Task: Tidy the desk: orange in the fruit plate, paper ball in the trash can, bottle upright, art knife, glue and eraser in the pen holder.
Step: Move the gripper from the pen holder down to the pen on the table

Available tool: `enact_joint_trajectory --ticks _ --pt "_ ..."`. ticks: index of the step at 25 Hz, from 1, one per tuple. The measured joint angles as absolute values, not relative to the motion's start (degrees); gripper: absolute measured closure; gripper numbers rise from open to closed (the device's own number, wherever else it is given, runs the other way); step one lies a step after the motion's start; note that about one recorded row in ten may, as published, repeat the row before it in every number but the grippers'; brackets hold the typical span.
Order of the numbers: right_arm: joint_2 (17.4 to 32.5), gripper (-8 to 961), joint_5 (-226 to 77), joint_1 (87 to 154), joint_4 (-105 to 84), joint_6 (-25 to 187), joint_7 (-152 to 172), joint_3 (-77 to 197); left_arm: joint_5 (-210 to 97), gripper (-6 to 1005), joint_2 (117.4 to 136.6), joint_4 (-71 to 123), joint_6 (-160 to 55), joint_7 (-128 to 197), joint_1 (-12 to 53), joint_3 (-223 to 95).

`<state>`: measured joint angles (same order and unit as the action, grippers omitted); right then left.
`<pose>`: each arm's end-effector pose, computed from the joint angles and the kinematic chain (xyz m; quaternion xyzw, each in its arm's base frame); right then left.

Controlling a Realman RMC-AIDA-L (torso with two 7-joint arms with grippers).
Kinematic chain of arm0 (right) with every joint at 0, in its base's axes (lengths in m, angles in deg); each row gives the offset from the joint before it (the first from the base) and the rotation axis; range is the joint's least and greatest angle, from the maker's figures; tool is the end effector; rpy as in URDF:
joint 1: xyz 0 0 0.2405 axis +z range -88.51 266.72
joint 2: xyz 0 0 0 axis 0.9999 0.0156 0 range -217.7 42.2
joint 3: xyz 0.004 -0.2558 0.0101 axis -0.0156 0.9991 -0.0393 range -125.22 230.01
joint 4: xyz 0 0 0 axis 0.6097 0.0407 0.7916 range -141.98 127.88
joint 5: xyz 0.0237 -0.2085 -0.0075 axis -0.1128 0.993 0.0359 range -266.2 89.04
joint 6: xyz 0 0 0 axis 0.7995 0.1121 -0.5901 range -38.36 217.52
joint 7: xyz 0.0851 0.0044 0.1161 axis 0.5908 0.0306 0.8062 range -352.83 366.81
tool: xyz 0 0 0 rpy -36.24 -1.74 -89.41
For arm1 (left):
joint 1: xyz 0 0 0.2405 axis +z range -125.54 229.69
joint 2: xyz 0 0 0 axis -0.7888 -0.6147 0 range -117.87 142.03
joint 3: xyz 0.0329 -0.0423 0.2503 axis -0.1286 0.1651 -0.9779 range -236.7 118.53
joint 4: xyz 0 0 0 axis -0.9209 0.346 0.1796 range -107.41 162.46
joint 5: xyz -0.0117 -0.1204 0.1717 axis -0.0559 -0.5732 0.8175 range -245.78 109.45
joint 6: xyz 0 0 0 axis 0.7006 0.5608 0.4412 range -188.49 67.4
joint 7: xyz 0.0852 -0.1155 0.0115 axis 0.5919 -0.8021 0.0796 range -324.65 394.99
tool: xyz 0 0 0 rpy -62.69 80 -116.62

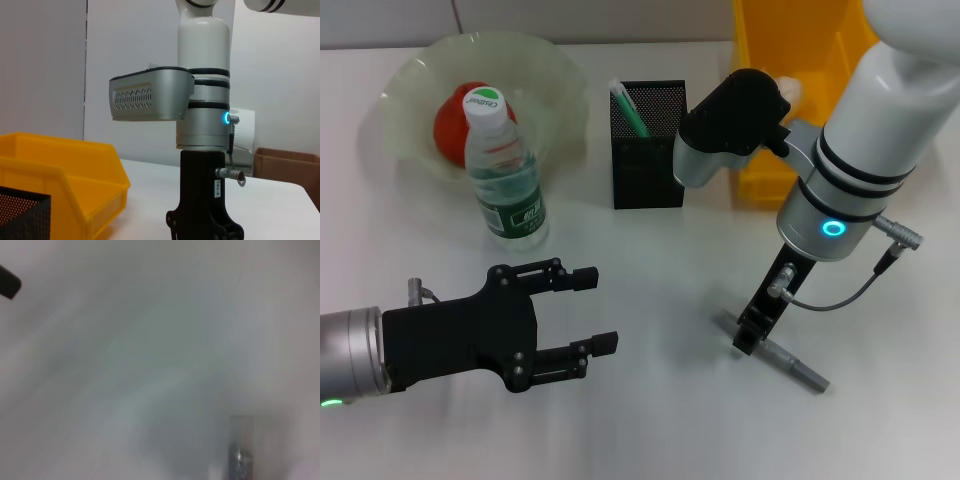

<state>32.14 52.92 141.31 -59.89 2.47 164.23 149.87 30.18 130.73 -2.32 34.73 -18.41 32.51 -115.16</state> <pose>0.1490 0.3432 -0.0860 -0.8977 0.3159 -0.3015 0.0586 -0.2797 0.2537 -0.0332 -0.9439 -0.0882 -0.3033 0.0964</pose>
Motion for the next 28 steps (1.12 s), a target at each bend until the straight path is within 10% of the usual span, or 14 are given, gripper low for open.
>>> enact_joint_trajectory --ticks 28 --pt "32.14 715 52.27 141.45 -58.30 3.59 163.96 151.27 30.18 307 130.73 -2.37 34.73 -18.29 32.58 -115.16"
